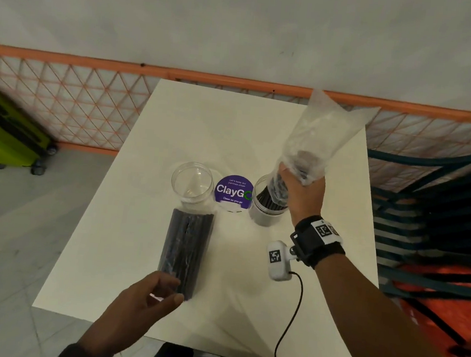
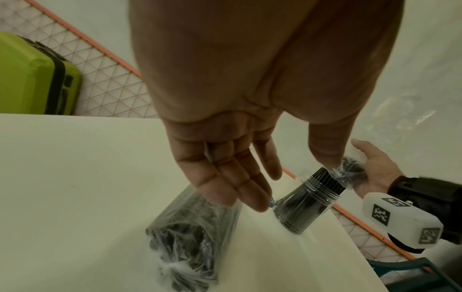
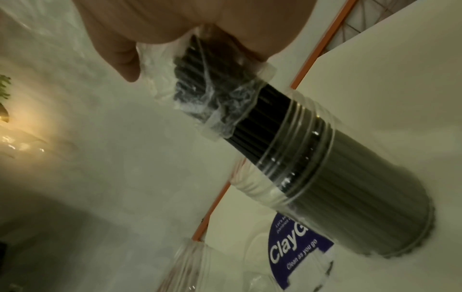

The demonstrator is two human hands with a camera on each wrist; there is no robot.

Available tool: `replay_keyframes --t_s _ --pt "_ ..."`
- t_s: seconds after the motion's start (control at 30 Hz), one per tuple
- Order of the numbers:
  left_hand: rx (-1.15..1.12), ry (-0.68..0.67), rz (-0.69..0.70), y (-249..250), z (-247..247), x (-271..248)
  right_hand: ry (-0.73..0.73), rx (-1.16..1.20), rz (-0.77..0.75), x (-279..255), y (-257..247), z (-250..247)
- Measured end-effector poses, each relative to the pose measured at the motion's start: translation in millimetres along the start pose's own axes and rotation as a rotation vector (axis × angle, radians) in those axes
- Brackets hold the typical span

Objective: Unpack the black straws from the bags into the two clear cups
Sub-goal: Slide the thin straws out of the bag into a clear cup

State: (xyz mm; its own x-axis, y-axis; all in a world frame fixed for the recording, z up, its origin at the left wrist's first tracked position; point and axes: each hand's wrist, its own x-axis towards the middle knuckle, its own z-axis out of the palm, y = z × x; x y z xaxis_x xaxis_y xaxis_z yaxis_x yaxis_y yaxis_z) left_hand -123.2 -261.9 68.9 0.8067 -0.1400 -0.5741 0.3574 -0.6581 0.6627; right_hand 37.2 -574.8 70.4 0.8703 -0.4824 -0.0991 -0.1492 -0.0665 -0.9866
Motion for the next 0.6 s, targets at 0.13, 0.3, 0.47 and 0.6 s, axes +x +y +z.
replay_keyframes --t_s 0.13,0.3,0.47,0.6 --pt "0.003 -0.026 0.032 5.1 4.7 3.2 0.09 0.188 -0.116 -3.6 -27.6 -16.2" --pt "0.024 -0.014 0.027 1.2 8.8 4.5 0.316 0.474 -0.111 -17.1 -50.0 -56.1" --pt "0.023 -0.025 0.021 -5.4 11.6 3.9 0.388 0.349 0.145 -43.9 -18.7 -92.9" --pt "0.037 -0.028 0.014 -4.8 15.5 2.3 0.245 0.244 0.304 -70.4 34.1 -109.1"
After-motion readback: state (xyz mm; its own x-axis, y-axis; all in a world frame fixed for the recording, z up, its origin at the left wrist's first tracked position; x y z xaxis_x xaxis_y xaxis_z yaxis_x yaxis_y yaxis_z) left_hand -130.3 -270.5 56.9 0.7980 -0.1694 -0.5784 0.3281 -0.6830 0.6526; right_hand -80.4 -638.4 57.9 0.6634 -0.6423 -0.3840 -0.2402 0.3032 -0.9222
